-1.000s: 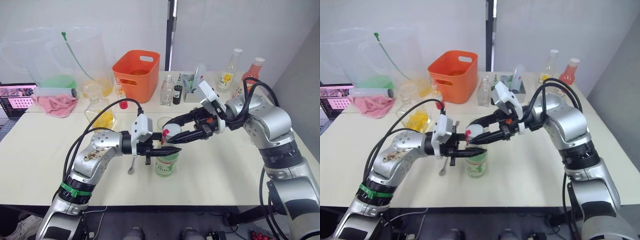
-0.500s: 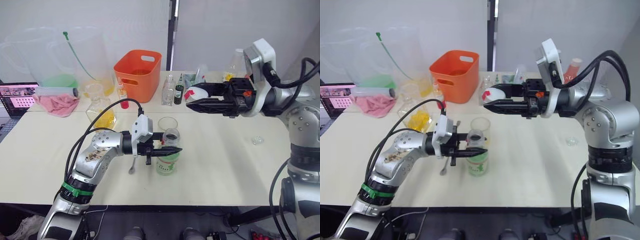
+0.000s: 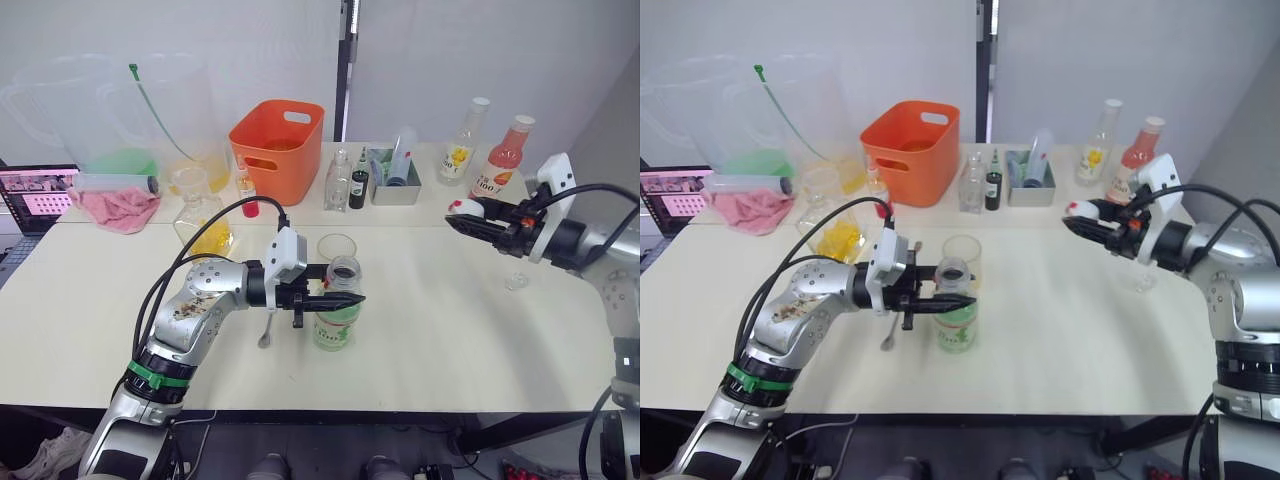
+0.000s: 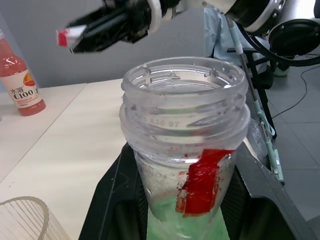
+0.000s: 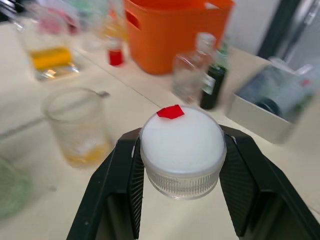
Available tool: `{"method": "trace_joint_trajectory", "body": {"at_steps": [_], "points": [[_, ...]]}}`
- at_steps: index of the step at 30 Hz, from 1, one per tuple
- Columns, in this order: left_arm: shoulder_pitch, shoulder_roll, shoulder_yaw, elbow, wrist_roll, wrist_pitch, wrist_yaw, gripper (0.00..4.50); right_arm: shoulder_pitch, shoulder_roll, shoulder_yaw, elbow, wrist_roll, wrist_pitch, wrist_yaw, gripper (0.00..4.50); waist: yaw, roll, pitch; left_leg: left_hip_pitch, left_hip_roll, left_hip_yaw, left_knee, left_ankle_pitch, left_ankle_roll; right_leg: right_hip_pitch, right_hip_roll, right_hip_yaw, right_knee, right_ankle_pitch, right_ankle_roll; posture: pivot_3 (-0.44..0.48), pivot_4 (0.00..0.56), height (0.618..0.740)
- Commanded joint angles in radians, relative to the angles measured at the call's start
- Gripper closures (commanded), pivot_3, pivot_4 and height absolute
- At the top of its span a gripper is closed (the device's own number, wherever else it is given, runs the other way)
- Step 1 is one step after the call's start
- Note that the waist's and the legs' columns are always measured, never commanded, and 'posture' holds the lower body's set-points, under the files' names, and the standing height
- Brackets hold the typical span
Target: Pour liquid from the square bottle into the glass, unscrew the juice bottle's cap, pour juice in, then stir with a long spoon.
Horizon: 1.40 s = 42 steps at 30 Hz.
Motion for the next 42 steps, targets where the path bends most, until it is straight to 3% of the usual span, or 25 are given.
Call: {"method": "trace_joint_trajectory", "body": {"at_steps": [1, 11, 24, 25, 31, 36, 42], "points": [[0.022, 0.0, -0.036, 0.02, 0.034, 0.016, -0.008, 3.08, 0.014, 0.019, -0.03, 0.041, -0.052, -0.071, -0.073, 2.89, 0.0, 0.0, 0.0, 0.0, 0.0, 0.0, 0.0, 0.0, 0.0, 0.0, 0.0, 0.0, 0.0, 0.0, 0.0, 0.0, 0.15, 0.74], [0.046, 0.004, -0.024, -0.017, 0.029, 0.031, 0.017, 3.08, 0.13, 0.158, 0.018, 0.151, -0.162, -0.133, -0.236, 2.89, -0.001, 0.001, -0.001, 0.008, 0.0, 0.0, 0.0, -0.001, 0.001, 0.009, 0.0, 0.0, -0.002, 0.0, 0.0, 0.0, 0.15, 0.74], [0.063, 0.008, -0.021, -0.035, 0.03, 0.041, 0.036, 3.08, 0.107, 0.28, 0.022, 0.351, -0.24, -0.285, -0.369, 2.89, -0.006, 0.003, -0.001, 0.011, 0.0, 0.0, -0.001, -0.001, 0.001, 0.013, 0.001, 0.0, -0.006, 0.0, 0.0, 0.0, 0.15, 0.74], [0.063, 0.008, -0.02, -0.037, 0.032, 0.041, 0.04, 3.08, 0.101, 0.282, 0.021, 0.357, -0.241, -0.291, -0.371, 2.09, -0.007, 0.003, -0.001, 0.011, 0.001, 0.0, -0.001, -0.001, 0.001, 0.013, 0.001, 0.001, -0.006, 0.0, 0.0, 0.0, 0.15, 0.74], [0.063, 0.006, -0.016, -0.062, 0.023, 0.058, 0.056, 3.08, 0.093, 0.266, 0.018, 0.333, -0.24, -0.293, -0.363, 0.18, -0.007, 0.003, -0.001, 0.011, 0.001, 0.0, -0.001, -0.001, 0.001, 0.013, 0.001, 0.0, -0.006, 0.0, 0.0, 0.0, 0.15, 0.74], [0.079, -0.009, 0.013, -0.09, -0.03, 0.101, 0.077, 3.08, 0.078, 0.226, -0.002, 0.21, -0.179, -0.235, -0.285, 0.04, -0.007, 0.003, -0.001, 0.01, 0.001, 0.0, -0.001, -0.001, 0.001, 0.013, 0.001, 0.0, -0.006, 0.0, 0.001, 0.0, 0.15, 0.74], [0.096, 0.025, 0.052, -0.146, -0.032, 0.121, 0.101, 3.08, 0.027, 0.111, 0.038, 0.056, -0.104, -0.147, -0.075, 0.04, -0.009, 0.003, 0.0, 0.01, 0.001, 0.0, -0.001, -0.001, 0.002, 0.012, 0.001, 0.0, -0.006, 0.0, 0.001, 0.0, 0.15, 0.74]]}}
